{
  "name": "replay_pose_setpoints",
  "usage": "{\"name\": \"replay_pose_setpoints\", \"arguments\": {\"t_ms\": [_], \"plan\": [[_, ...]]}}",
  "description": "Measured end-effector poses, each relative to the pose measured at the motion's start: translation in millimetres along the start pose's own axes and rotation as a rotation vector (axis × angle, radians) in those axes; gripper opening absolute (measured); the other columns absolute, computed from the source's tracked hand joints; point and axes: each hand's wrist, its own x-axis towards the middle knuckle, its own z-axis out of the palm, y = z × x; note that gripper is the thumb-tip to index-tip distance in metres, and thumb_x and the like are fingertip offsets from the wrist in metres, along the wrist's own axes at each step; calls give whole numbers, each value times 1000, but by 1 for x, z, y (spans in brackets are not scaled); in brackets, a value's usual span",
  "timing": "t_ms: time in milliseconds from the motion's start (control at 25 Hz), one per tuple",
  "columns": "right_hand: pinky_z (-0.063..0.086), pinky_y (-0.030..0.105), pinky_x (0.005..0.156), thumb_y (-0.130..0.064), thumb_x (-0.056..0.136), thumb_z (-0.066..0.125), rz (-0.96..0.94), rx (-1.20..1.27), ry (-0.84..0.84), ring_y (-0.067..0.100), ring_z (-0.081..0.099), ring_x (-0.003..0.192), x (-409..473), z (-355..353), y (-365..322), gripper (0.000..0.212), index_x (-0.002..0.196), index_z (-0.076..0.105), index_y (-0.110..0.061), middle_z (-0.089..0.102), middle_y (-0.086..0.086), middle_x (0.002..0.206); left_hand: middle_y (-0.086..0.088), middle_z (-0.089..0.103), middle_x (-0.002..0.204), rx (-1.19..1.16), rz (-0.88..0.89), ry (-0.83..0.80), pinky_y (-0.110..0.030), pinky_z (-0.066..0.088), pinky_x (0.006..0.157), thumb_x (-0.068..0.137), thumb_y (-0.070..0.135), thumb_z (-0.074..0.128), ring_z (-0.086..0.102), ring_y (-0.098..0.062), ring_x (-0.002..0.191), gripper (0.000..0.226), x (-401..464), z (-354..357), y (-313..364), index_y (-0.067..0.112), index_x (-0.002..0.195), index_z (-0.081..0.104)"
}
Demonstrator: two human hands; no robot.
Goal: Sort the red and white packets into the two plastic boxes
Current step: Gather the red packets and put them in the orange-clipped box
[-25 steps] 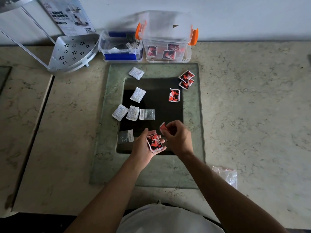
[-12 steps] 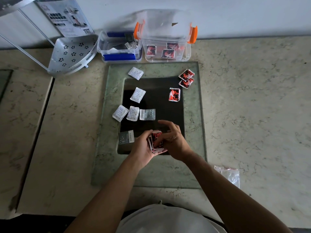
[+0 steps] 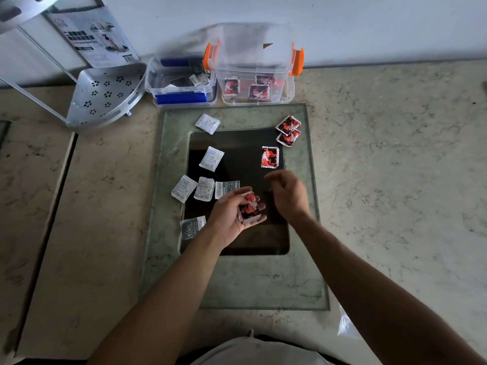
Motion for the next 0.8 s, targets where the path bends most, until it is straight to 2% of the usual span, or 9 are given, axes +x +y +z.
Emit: {"name": "replay_pose_setpoints", "arguments": {"t_ms": [40,80,200,320,400,480,560,720,800], "plan": [[49,21,68,-13,96,54,27,-63,33,9,63,84,16,-1,-1,20,108,67,-20,68,5,109,-20,68,102,8,4,5,-60,56,84,92,-5,45,69,-41,100,32,6,4,8,9,113,65],[52,24,72,-20,96,57,56,-115,50,12,63,89,31,-2,-2,24,119,62,-17,67,7,114,-20,68,104,22,7,8,-61,56,86,92,-5,45,68,-42,104,34,11,9,16,8,116,65],[57,39,87,-29,96,60,41,-316,28,25,61,110,68,1,-8,49,141,46,-19,52,12,136,-22,66,109,75,24,10,-62,54,89,91,-4,45,66,-43,111,36,23,22,37,4,122,62],[58,47,89,-15,95,58,-66,-543,-135,31,53,125,98,6,-7,62,150,37,-34,29,9,152,-23,65,108,96,30,26,-62,54,89,91,0,48,68,-41,104,35,36,28,50,3,123,62],[56,46,96,-7,92,60,-143,-606,-270,30,46,134,110,5,-2,63,146,45,-35,28,5,153,-23,65,107,82,24,44,-61,55,88,90,0,48,68,-39,100,35,44,28,54,3,122,62],[55,42,97,-8,90,64,-257,-597,-339,26,51,128,114,1,7,53,138,57,-30,38,5,144,-23,65,106,47,15,72,-60,56,87,89,-1,47,68,-39,98,35,52,27,55,4,120,63],[58,39,90,-17,89,69,-255,-596,-353,22,57,111,110,-9,10,47,134,60,-29,43,6,131,-22,65,106,18,3,101,-58,56,87,88,-2,46,68,-38,98,35,56,26,52,4,117,65],[57,34,76,-32,86,73,-67,-612,-322,17,62,92,104,-30,15,32,114,59,-25,61,3,113,-23,65,110,-6,-39,177,-57,56,88,88,-2,51,68,-38,102,30,63,25,44,4,112,68],[57,33,65,-37,86,74,64,-453,-198,17,68,78,101,-36,16,23,98,61,-21,69,2,96,-22,65,110,-15,-53,190,-57,56,88,89,3,58,68,-38,104,23,67,28,44,4,110,68]]}}
